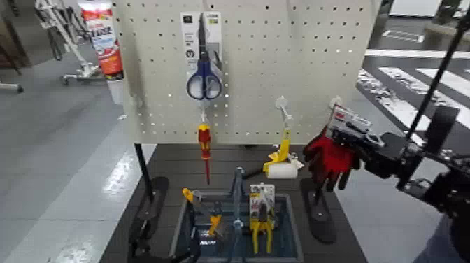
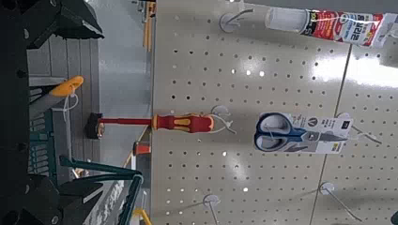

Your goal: Put the red colored gloves into the crate.

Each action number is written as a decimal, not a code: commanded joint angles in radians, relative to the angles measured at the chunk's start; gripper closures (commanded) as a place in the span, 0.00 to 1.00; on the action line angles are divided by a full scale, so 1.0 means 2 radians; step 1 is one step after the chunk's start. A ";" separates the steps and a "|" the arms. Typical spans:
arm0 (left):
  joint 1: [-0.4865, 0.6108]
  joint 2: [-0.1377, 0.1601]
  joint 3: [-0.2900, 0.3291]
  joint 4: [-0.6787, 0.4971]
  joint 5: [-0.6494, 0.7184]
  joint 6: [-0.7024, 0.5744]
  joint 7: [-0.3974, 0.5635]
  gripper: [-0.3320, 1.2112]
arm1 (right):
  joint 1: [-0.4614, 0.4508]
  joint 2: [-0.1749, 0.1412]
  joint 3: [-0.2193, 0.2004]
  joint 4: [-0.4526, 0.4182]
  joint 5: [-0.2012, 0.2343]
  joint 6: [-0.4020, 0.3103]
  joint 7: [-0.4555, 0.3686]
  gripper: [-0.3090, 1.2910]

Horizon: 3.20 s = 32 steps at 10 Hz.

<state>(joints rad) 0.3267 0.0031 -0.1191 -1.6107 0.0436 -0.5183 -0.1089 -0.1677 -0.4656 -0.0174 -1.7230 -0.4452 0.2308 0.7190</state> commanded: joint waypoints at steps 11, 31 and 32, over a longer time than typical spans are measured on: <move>-0.004 -0.047 -0.016 0.001 0.006 0.008 0.008 0.31 | 0.061 0.070 0.111 0.034 -0.081 -0.023 -0.014 0.89; -0.005 -0.044 -0.016 0.002 0.009 0.006 0.007 0.31 | 0.067 0.068 0.117 0.058 -0.004 -0.034 -0.044 0.08; -0.005 -0.044 -0.016 0.002 0.009 0.006 0.007 0.31 | 0.111 0.072 0.084 0.012 0.031 -0.057 -0.095 0.08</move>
<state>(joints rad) 0.3176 0.0031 -0.1518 -1.6076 0.0612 -0.5062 -0.0951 0.0106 -0.3255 0.1845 -1.6509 -0.4166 0.1346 0.5300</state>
